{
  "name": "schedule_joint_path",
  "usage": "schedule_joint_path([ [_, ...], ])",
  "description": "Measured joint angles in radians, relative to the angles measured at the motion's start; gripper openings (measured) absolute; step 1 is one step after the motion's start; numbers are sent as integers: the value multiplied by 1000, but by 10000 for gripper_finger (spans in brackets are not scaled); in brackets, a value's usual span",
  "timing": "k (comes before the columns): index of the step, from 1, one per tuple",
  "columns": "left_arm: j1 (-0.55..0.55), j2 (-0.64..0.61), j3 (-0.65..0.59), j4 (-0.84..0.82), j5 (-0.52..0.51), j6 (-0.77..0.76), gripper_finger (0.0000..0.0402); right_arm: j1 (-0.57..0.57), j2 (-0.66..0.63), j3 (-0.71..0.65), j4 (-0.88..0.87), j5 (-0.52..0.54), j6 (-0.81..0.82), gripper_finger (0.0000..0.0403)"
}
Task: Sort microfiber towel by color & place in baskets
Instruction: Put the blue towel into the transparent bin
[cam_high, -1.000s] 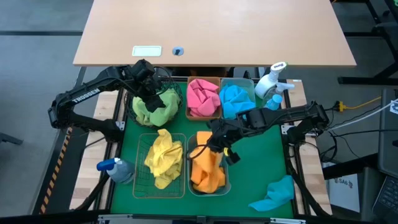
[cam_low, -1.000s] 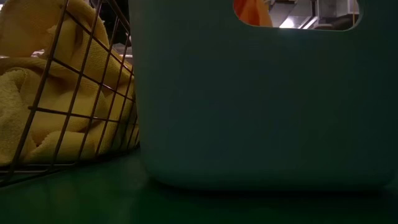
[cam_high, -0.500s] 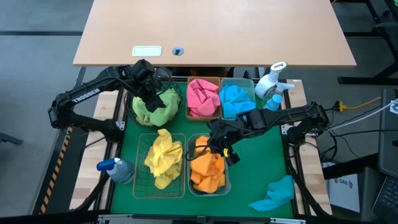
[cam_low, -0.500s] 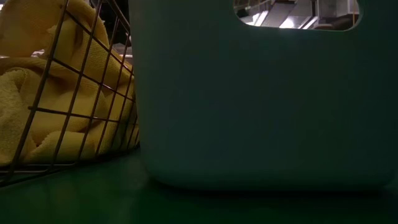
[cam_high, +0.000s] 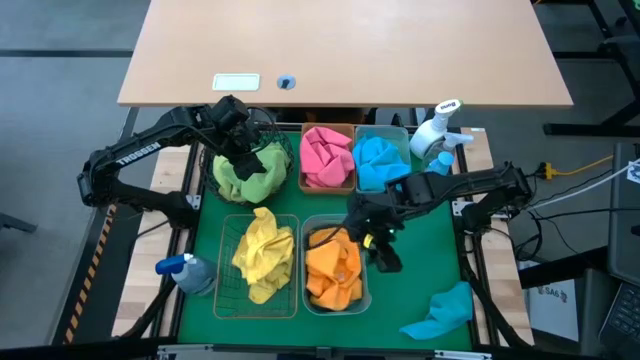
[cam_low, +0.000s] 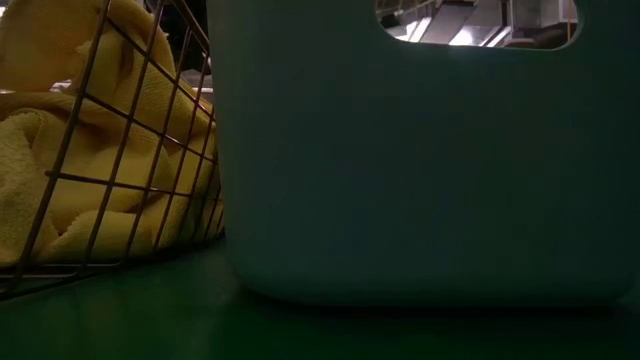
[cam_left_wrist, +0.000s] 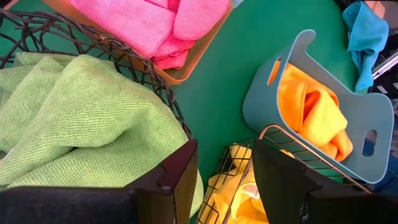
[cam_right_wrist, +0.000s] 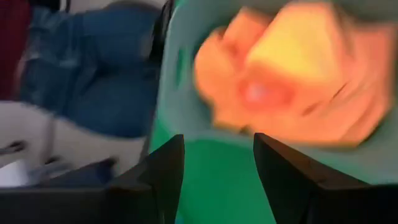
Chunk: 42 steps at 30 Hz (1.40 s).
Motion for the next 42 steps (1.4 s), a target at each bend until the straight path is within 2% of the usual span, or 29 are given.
schedule_joint_path([
  [3, 0, 0, 0, 0, 0, 0, 146, 35, -1, 0, -80, -46, 64, 191],
  [11, 0, 0, 0, 0, 0, 0, 146, 250, -1, -36, -120, 151, 180, 191],
  [17, -12, 0, 0, 0, -3, 0, 146, 447, -1, -121, -132, 293, 529, 191],
  [21, -39, 0, 0, 0, -3, 0, 146, 578, -1, -193, -123, 343, 784, 191],
  [26, -84, 0, 0, 0, -3, 0, 146, 708, -1, -289, -66, 355, 1037, 191],
  [30, -119, 0, 0, 0, -3, 0, 146, 780, -1, -364, -24, 352, 1159, 191],
  [36, -161, 0, 0, 1, -4, 0, 146, 839, 0, -467, -20, 340, 1226, 191],
  [42, -188, 0, 0, 15, -10, -1, 146, 844, 0, -562, 22, 269, 1228, 191],
])
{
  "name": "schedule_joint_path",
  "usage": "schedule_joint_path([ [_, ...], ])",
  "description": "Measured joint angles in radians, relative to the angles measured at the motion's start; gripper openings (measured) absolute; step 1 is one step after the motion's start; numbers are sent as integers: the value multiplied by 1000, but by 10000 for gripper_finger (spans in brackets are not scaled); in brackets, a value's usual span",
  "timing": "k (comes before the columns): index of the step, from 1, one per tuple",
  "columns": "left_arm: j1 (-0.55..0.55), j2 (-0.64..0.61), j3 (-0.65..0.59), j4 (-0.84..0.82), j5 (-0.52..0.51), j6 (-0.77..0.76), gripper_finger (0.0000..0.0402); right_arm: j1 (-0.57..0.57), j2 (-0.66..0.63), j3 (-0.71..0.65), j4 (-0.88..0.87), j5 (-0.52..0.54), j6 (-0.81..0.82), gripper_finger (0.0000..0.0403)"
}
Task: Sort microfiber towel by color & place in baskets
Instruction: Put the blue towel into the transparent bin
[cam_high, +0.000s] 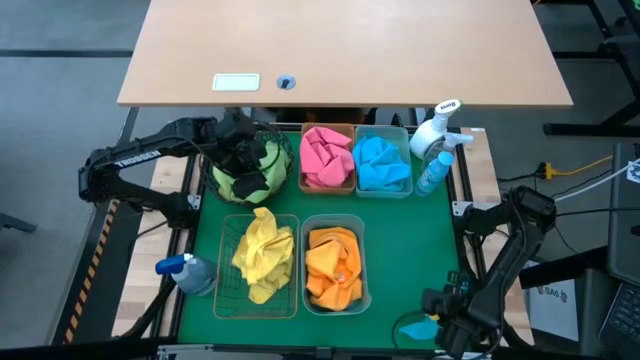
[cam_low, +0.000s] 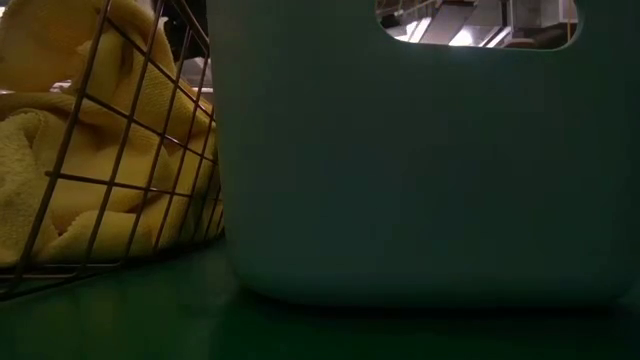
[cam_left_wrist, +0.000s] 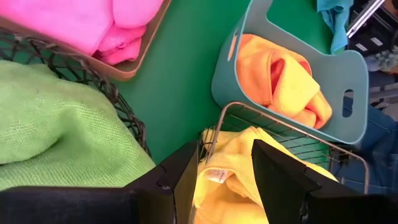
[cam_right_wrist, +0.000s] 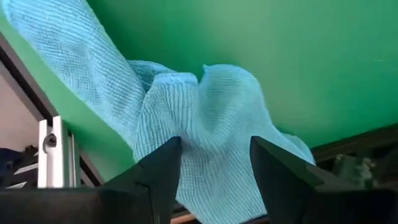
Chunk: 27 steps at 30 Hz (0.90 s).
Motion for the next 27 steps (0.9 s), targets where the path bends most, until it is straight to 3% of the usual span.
schedule_joint_path([
  [18, -26, 0, 0, 38, -221, -3, 146, -1, 3, -236, 277, -5, 0, 183],
  [22, -26, 0, 0, 37, -229, -2, 146, -1, 3, -249, 311, 20, -1, 143],
  [27, -26, 0, 0, 37, -229, -2, 146, -1, 3, -250, 319, 143, 0, 60],
])
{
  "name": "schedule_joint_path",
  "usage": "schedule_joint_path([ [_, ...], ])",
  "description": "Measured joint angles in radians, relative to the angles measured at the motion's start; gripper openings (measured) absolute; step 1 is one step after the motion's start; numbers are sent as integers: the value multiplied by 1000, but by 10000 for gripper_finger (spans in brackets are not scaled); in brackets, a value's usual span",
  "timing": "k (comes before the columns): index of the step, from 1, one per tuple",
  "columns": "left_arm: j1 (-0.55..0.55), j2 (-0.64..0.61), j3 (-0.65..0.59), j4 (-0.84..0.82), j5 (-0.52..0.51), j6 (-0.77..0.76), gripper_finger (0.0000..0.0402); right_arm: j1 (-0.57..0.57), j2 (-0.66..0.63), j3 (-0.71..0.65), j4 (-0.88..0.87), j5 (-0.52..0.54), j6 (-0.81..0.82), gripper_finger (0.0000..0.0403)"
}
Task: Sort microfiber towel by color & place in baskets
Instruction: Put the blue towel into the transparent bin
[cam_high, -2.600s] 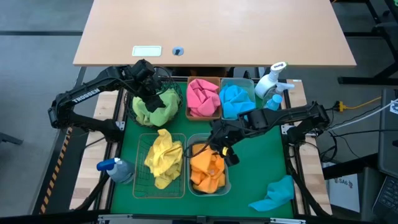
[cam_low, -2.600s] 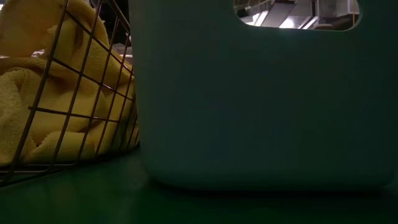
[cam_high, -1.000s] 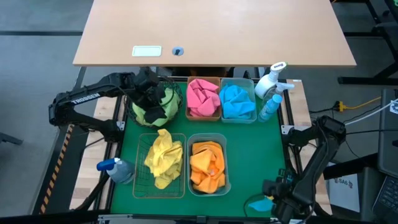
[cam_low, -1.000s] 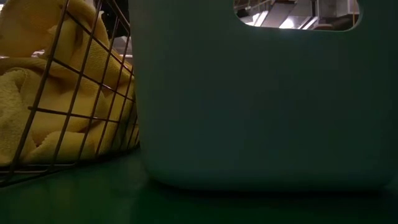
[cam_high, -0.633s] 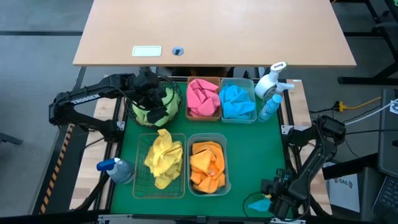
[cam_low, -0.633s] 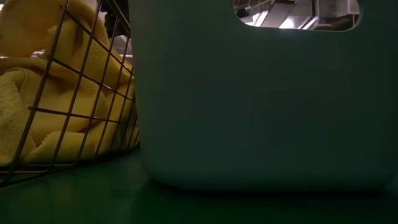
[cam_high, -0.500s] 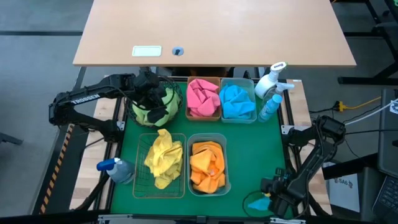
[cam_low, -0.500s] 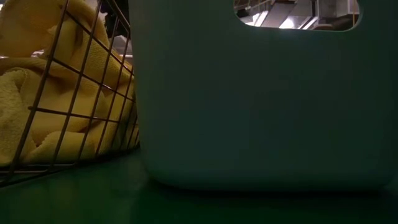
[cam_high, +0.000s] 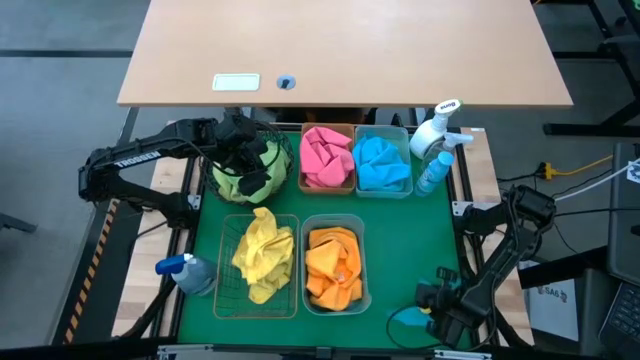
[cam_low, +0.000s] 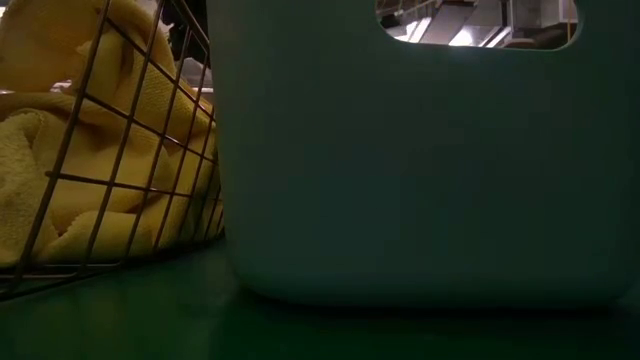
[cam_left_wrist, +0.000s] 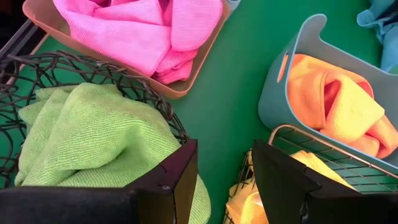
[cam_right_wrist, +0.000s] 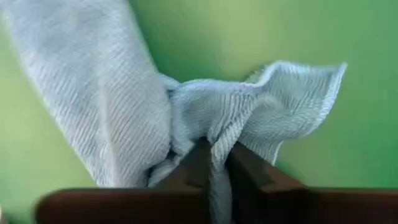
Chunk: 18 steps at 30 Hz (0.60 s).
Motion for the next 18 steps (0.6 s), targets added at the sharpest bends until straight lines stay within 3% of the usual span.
schedule_joint_path([
  [4, 0, 0, 0, 0, 0, 0, 146, -24, 0, 2, 10, 97, 0, 9],
  [8, 0, 0, 0, 0, 0, 0, 146, -87, 0, 26, 1, 138, -17, 27],
  [12, 0, 0, 0, 0, 0, 0, 146, -155, -20, 79, -35, 142, -181, 21],
  [18, 0, 0, 0, 0, 0, 0, 146, -248, -49, 238, -305, 188, -394, 10],
])
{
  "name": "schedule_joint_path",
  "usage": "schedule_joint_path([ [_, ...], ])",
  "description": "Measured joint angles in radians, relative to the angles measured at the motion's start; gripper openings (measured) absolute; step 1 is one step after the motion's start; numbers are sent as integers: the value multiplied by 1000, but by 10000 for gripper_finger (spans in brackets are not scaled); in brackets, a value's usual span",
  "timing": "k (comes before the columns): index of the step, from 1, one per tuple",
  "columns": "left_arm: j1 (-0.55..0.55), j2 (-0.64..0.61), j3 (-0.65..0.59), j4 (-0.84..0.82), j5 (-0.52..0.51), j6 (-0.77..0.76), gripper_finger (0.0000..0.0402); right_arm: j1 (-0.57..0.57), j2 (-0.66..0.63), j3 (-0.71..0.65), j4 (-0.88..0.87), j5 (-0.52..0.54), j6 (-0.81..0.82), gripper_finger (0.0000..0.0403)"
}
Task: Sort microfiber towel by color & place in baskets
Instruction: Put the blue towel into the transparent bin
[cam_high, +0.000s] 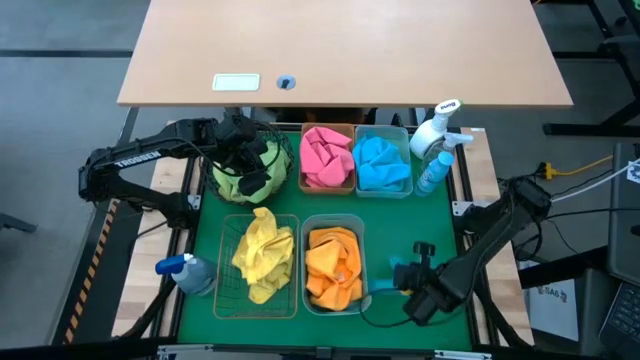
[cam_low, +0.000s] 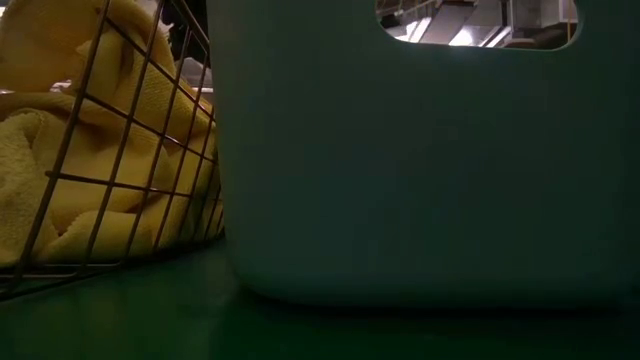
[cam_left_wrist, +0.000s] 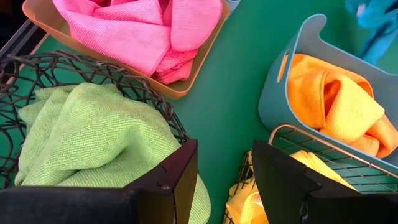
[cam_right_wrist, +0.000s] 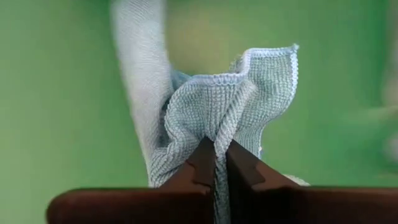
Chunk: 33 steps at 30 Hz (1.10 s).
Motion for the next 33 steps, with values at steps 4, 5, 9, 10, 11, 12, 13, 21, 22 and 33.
schedule_joint_path([
  [4, 0, 0, 0, 12, -2, 8, 146, -53, -11, 148, -198, 113, -116, 16],
  [5, 0, 0, 0, 19, -2, 16, 146, -66, -13, 187, -240, 142, -150, 14],
  [9, 0, 0, 0, 60, -1, 54, 145, -124, -32, 331, -345, 241, -274, 5],
  [10, 0, 0, 0, 68, -1, 61, 146, -143, -40, 364, -362, 262, -294, 5],
  [11, 0, 0, 0, 77, -1, 68, 145, -163, -45, 396, -378, 284, -313, 5],
  [12, 0, 0, 0, 84, -1, 76, 145, -186, -51, 428, -393, 305, -332, 6],
  [13, 0, 0, 0, 92, -1, 83, 145, -210, -57, 457, -408, 329, -350, 8],
  [21, 0, 0, 0, 162, 14, 122, 146, -468, -114, 599, -425, 472, -616, 6],
  [22, 0, 0, 0, 198, 43, 139, 146, -510, -122, 599, -424, 476, -641, 6],
  [33, 2, -108, 0, 570, 450, 247, 146, -919, -143, 557, -326, 328, -918, 11],
])
